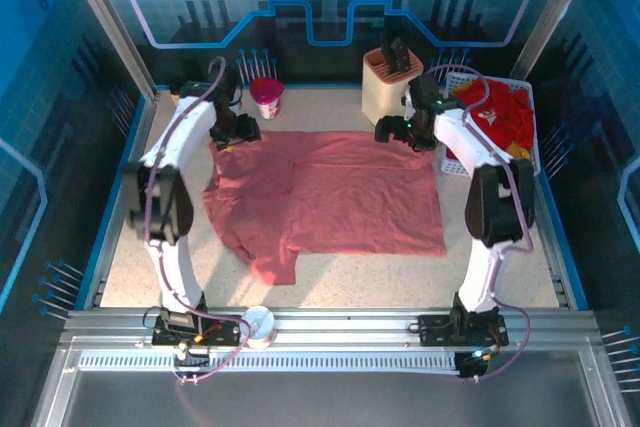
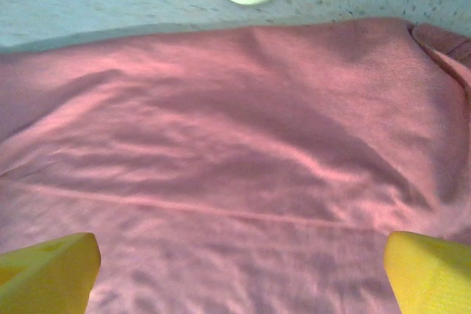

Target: Fold and stack the t-shirts

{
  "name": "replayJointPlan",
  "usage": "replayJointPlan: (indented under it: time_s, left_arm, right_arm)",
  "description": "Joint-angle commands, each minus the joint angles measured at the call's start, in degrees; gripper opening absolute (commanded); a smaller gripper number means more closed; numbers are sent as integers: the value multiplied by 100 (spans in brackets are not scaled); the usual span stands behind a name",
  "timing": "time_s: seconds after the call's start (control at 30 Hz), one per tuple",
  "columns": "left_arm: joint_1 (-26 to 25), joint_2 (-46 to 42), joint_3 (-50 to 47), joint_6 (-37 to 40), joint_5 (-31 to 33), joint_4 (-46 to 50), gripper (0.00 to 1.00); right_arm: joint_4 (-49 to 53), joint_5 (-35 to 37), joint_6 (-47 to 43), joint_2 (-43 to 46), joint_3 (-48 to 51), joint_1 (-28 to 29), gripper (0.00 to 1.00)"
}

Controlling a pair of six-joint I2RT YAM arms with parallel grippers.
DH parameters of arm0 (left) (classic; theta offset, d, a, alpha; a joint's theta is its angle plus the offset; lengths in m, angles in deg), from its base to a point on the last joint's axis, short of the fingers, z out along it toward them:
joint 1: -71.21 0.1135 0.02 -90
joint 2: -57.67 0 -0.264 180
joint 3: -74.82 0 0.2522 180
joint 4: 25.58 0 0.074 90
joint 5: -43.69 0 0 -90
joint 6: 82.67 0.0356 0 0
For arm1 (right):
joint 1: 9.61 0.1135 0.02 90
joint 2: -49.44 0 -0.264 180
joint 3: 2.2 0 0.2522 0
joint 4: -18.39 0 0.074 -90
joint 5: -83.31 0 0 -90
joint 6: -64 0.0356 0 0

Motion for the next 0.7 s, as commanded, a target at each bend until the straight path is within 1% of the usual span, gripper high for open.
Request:
replayJointPlan:
  time_s: [0.0, 0.07, 0.13, 0.23, 0.37, 0.47, 0.53, 0.6, 0.67]
  left_arm:
    - [-89, -798, -991, -246, -191, -305, 65]
    - [-138, -1311, -1708, -358, -311, -425, 68]
    - [-196, -1838, -2447, -518, -275, -526, 69]
    - [-209, -2643, -3474, -844, -276, -610, 67]
    - [-319, -3654, -4609, -1449, -500, -698, 60]
    - [-644, -4231, -5252, -1915, -363, -665, 57]
    - [-855, -4514, -5714, -2289, -379, -892, 55]
    - [-1068, -4680, -6175, -2651, -412, -1249, 52]
    - [-1186, -4702, -6440, -2883, -431, -1434, 49]
  right_arm:
    - [-69, 24, -14, 719, 650, 60, 100]
    - [-111, -70, 78, 1175, 1155, 55, 100]
    - [-153, -137, 188, 1639, 1678, 73, 100]
    - [-267, -223, 397, 2341, 2491, 97, 100]
    - [-299, -137, 655, 3109, 3352, 160, 100]
    - [-311, -91, 717, 3467, 3753, 246, 100]
    - [-288, -51, 734, 3624, 3945, 282, 100]
    - [-317, -52, 783, 3699, 4098, 278, 100]
    - [-335, -99, 820, 3702, 4105, 285, 100]
